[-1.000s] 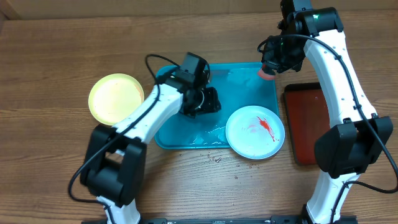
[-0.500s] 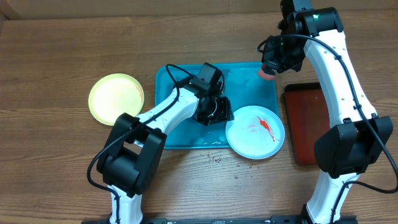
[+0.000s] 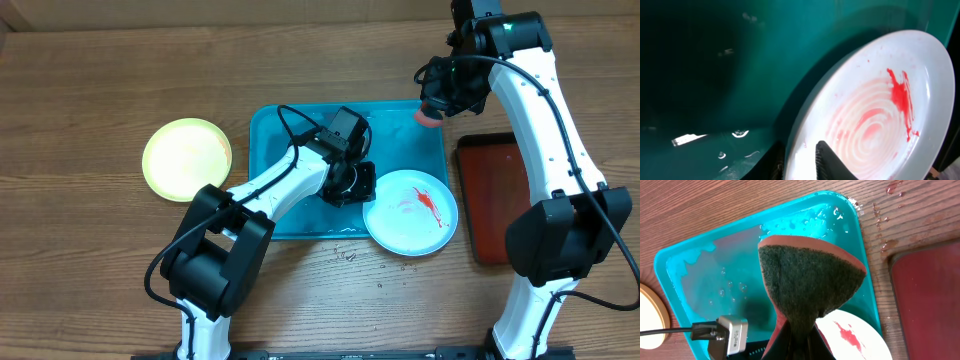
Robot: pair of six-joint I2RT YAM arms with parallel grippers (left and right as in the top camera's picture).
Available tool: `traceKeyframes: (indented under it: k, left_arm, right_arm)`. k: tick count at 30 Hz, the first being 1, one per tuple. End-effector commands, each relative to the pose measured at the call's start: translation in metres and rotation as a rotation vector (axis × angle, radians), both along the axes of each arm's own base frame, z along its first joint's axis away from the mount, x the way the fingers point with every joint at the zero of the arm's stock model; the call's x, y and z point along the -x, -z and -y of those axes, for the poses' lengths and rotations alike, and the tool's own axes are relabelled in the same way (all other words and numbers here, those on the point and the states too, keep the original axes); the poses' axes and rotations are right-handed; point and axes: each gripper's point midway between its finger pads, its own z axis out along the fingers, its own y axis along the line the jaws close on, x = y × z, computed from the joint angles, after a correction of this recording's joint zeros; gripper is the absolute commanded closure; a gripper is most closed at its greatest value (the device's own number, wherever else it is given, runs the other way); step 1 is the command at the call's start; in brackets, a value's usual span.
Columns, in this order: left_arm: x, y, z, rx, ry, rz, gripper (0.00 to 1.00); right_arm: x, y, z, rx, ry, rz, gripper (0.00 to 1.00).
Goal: Clean dirty plates on tray and stack at the side
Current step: 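Move the left gripper to the rim of the white plate, then grip the white plate rim and drag it to the tray center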
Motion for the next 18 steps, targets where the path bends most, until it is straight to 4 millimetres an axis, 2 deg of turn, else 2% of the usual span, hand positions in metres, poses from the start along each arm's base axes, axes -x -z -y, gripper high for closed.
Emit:
traceKeyframes:
  k: [1,10,12,15,18]
  left_arm:
    - [0.000,0.011,0.001,-0.033,-0.016,-0.005,0.79]
    - [-0.001,0.012,0.001,-0.035,-0.026,-0.012,0.96]
    - [-0.002,0.011,0.002,-0.030,-0.026,-0.008,0.96]
    - [-0.013,0.002,0.004,-0.007,-0.004,0.028,0.96]
    - [-0.036,-0.014,-0.001,-0.027,0.062,0.134,0.96]
  right_arm:
    - [-0.003,-0.005,0.000,0.005,-0.007,0.024,0.96]
    - [-0.002,-0.005,0.000,0.006,-0.012,0.021,0.96]
    - [-0.002,-0.004,0.000,0.010,-0.025,0.021,0.96]
    - [0.001,-0.004,0.000,0.013,-0.030,0.012,0.96]
    - [0.002,-0.003,0.001,0.013,-0.032,0.009,0.96]
